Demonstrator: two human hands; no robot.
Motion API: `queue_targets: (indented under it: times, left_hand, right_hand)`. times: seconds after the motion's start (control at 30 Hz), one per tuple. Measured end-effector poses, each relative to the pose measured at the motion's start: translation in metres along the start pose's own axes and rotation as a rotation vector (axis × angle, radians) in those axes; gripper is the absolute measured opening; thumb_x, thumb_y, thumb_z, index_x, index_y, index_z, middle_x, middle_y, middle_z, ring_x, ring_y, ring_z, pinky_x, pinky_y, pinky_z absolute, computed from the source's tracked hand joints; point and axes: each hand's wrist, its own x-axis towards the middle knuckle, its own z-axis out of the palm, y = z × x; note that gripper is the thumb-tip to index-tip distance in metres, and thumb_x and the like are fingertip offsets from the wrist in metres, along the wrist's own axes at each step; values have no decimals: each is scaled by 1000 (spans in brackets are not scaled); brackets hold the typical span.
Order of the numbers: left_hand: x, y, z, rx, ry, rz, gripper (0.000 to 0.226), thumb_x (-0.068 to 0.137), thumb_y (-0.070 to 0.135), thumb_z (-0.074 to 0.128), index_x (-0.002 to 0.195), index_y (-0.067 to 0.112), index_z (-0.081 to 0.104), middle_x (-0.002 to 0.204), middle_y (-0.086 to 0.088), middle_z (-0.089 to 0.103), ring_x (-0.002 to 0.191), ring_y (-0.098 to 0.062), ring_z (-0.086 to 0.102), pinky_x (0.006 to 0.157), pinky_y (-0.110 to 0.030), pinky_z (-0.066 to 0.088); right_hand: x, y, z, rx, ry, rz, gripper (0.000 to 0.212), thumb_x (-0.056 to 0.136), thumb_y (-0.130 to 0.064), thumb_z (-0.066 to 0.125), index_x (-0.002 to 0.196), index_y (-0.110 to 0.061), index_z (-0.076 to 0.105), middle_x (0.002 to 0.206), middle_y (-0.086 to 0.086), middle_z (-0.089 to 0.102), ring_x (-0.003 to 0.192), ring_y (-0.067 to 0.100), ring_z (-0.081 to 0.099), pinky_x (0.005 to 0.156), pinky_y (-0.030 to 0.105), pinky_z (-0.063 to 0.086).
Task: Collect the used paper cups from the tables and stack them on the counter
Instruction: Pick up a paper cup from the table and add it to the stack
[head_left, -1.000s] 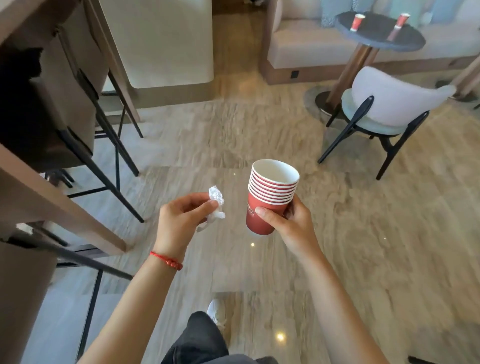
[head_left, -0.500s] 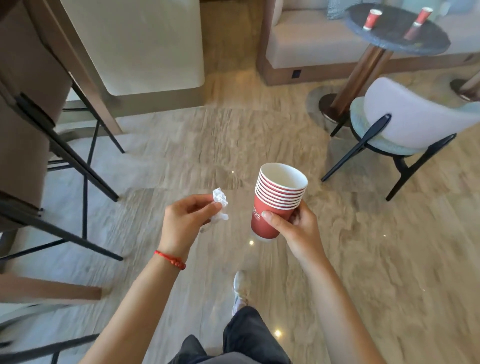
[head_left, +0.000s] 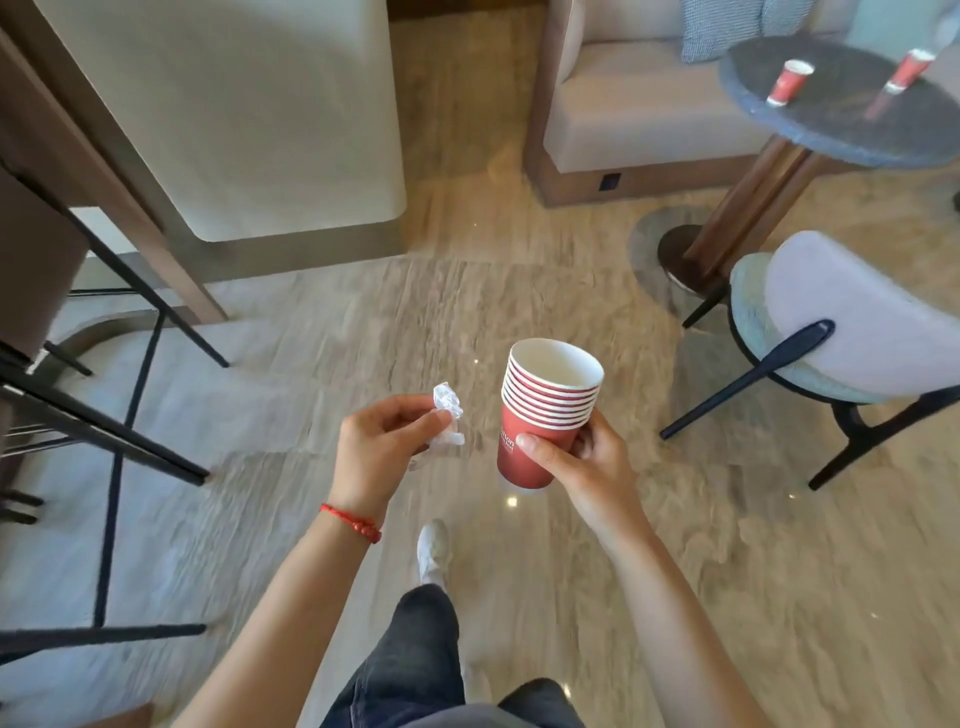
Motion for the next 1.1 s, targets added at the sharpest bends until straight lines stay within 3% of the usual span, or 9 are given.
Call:
queue_targets:
  times: [0.3, 0.53, 0.7, 0.9, 1.1]
  left_hand:
    - [197, 49, 38, 17, -33, 3, 4, 76, 9, 73, 79, 12, 73, 67, -1, 70, 59, -6, 63, 54, -14, 48]
    - [323, 90, 78, 49, -131, 13, 9, 78, 10, 72, 76, 18, 72, 61, 8, 70, 57, -1, 61, 52, -13, 49]
    - [405, 104, 118, 64, -175, 0, 8, 77, 10, 73, 76, 18, 72, 64, 8, 72, 58, 0, 62, 55, -13, 50]
    - [514, 129, 177, 80, -177, 27, 11, 77, 10, 73, 74, 20, 72, 61, 12, 70, 53, 2, 60, 50, -12, 48]
    - [608, 168, 234, 79, -206, 50, 10, 76, 8, 73, 75, 18, 72, 58, 11, 69, 51, 2, 58, 51, -12, 48]
  right_hand:
    - [198, -20, 18, 27, 44, 1, 44, 62, -21, 77, 102, -21, 61, 92, -11, 73, 90, 5, 68, 73, 16, 51]
    - [326, -42, 24, 4, 76, -16, 44, 63, -24, 78, 103, -24, 61, 96, -11, 71, 92, 5, 67, 74, 16, 51]
    - [412, -40, 7, 12, 120, -9, 44, 62, -26, 78, 101, -24, 61, 93, -14, 72, 92, 5, 67, 75, 19, 53]
    - [531, -46, -20, 12, 110, -40, 43, 64, -23, 77, 104, -27, 59, 96, -21, 70, 94, 2, 66, 73, 14, 51]
    - [644, -68, -49, -1, 115, -51, 45, 64, -23, 78, 105, -28, 60, 98, -18, 71, 95, 4, 66, 74, 14, 51]
